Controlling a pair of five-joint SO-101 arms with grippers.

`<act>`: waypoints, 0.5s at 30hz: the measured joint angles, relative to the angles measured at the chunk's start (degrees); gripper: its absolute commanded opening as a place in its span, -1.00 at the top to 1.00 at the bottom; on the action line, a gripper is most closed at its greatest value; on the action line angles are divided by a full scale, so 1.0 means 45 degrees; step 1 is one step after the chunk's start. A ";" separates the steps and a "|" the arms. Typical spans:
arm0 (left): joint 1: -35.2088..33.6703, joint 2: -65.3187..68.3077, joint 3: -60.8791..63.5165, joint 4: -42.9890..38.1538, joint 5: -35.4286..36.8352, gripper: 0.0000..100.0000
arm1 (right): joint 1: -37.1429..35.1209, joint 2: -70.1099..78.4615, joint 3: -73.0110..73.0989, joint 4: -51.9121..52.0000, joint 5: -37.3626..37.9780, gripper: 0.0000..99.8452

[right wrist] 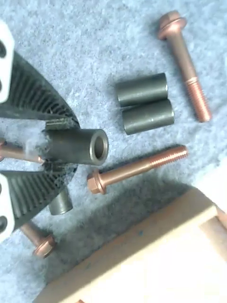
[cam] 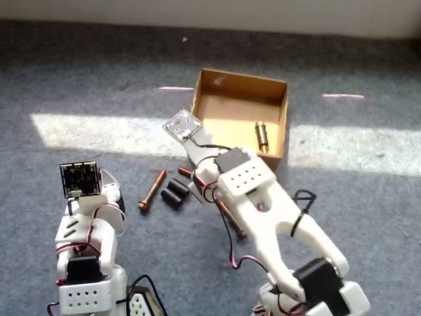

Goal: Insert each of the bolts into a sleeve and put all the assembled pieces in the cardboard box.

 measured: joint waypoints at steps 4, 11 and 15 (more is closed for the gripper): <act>0.0000 0.0000 0.0000 0.0000 0.0000 0.99 | 0.0449 -0.2090 0.1114 0.0000 -0.0352 0.99; 0.0000 0.0000 0.0000 0.0000 0.0000 0.99 | 0.1661 -0.5685 0.3184 0.0000 -0.2598 0.99; 0.0000 0.0000 0.0000 0.0000 0.0000 0.99 | 0.2208 -0.7521 0.4376 0.0000 -0.3575 0.99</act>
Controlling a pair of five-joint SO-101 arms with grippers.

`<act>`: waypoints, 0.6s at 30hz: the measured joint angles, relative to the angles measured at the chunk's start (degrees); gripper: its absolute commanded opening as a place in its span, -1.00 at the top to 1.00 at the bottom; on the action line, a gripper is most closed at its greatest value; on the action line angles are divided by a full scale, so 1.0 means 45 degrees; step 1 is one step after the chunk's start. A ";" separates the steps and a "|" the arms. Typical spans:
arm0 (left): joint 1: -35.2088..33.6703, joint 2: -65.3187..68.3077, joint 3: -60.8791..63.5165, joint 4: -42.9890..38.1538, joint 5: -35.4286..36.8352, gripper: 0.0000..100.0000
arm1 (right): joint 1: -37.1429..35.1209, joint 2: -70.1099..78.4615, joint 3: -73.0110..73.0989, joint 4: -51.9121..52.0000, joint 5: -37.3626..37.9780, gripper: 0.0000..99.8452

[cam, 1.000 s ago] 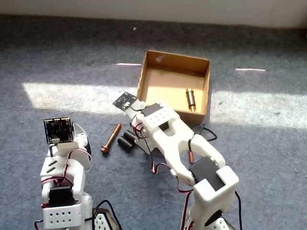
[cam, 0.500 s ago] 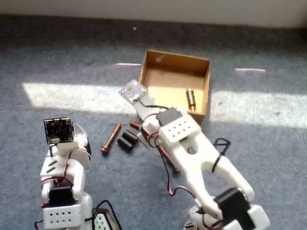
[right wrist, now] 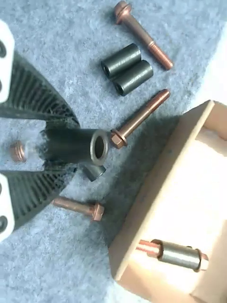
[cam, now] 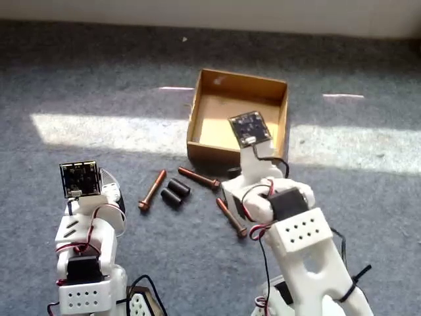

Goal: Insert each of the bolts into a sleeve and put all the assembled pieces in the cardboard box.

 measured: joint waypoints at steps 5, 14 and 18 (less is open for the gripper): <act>0.0000 0.0000 0.0000 0.0000 0.0000 0.99 | 0.0723 -0.1719 0.1348 0.0000 -0.0996 0.99; 0.0000 0.0000 0.0000 0.0000 0.0000 0.99 | 0.2735 -0.4376 0.3868 -0.0625 -0.1192 0.99; 0.0000 0.0000 0.0000 0.0000 0.0000 0.98 | 0.3106 -0.5529 0.5705 -0.1778 -0.1192 0.99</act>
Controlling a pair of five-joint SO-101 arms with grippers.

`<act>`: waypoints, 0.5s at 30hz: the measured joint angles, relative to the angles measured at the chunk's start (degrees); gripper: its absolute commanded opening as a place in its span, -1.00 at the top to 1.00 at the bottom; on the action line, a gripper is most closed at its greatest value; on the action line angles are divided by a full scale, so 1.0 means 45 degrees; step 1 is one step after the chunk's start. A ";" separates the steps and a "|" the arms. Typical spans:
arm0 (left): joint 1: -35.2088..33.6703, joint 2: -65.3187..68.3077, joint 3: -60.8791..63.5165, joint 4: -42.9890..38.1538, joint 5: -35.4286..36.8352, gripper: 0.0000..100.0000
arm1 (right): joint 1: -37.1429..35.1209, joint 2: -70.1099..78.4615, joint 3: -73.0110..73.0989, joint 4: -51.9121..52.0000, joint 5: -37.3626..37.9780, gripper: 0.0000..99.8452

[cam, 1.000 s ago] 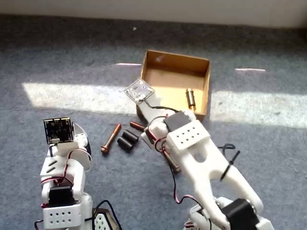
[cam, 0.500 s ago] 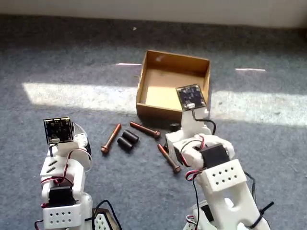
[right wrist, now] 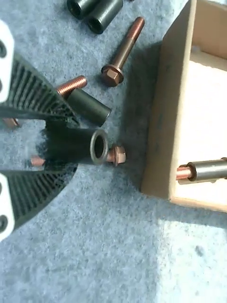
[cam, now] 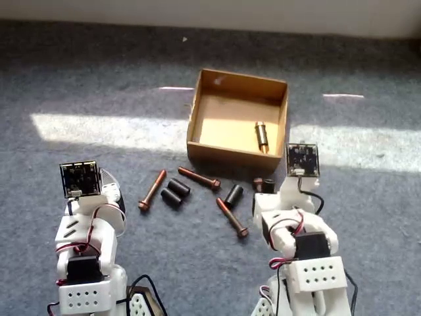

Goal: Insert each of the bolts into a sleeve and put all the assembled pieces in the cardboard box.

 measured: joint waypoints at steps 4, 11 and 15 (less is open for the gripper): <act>0.0000 0.0000 0.0000 0.0000 -0.1016 0.98 | 0.0430 -0.1250 0.1114 -0.0313 0.0000 0.99; 0.0000 0.0000 0.0000 0.0000 -0.4083 0.98 | 0.0469 -0.3302 0.1661 -0.0391 0.0000 0.99; 0.0098 0.0000 -0.0567 0.0430 -0.4728 0.98 | 0.0586 -0.4044 0.1758 -0.0391 0.0000 0.99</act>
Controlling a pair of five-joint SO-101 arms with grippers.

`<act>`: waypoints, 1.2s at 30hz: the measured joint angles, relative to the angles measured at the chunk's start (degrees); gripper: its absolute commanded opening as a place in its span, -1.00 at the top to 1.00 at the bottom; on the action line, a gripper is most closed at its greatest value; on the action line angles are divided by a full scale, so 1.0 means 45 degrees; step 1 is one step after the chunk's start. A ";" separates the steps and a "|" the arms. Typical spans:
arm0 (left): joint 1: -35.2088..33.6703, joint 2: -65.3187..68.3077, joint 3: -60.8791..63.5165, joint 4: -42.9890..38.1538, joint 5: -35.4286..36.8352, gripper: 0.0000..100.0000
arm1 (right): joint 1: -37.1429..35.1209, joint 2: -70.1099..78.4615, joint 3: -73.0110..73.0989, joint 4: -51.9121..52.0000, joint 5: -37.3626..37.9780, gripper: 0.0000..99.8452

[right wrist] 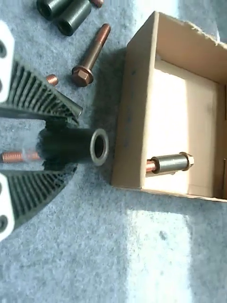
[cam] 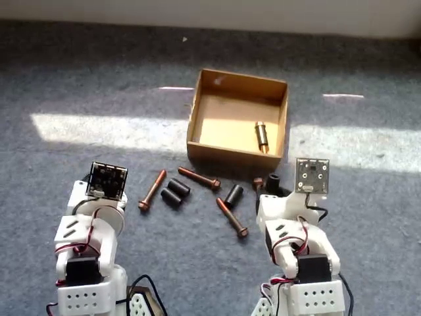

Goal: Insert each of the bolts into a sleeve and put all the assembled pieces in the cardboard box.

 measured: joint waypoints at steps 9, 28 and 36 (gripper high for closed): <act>0.2462 0.0000 -0.2872 0.3477 -0.1856 0.89 | 0.1778 -0.0508 0.0000 0.0000 0.0000 0.99; 0.6212 0.5158 -0.6154 0.5646 -0.4786 0.79 | 0.3888 -0.0508 0.0000 0.0000 0.0000 0.99; 0.7248 0.9748 -0.8947 0.5646 -0.5607 0.72 | 0.3888 -0.0508 0.0000 0.0000 0.0000 0.99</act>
